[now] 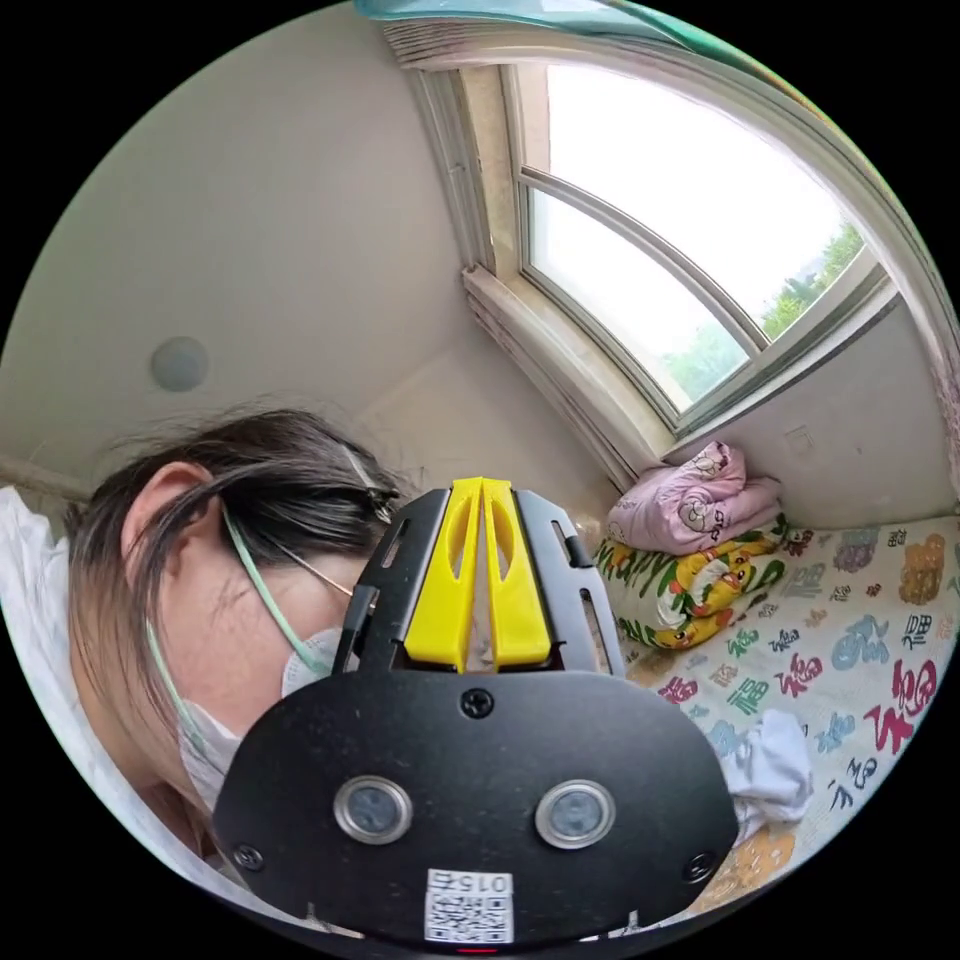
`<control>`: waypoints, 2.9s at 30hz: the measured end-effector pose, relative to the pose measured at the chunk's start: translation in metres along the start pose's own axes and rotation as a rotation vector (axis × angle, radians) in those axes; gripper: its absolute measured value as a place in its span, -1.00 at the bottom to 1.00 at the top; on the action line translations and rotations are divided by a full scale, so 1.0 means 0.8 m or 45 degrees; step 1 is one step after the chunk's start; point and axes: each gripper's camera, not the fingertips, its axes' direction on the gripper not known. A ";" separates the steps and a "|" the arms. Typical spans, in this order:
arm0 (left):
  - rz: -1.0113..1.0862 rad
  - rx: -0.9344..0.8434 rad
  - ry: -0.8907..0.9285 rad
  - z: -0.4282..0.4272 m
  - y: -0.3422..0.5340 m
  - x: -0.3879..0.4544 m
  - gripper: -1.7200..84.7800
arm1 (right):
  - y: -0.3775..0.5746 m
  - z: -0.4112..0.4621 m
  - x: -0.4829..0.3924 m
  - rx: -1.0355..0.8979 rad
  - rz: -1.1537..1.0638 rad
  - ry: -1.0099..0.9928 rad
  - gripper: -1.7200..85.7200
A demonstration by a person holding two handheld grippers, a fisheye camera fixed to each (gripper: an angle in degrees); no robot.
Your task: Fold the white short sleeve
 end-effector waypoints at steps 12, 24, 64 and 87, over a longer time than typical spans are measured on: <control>0.074 -0.124 -0.019 0.143 -0.146 0.006 -0.87 | -0.195 -0.028 0.063 0.129 0.211 -0.296 -0.97; -0.410 -0.300 0.059 0.290 -0.193 -0.145 -0.62 | -0.166 0.127 0.214 -0.776 0.340 0.452 -0.91; -0.593 -0.561 0.403 0.547 -0.026 -0.248 -0.95 | -0.202 0.402 0.518 -1.284 0.505 0.754 -0.88; -0.695 0.340 0.306 0.058 0.473 -0.385 -0.96 | -0.106 0.566 0.353 -1.318 0.477 -0.309 -0.90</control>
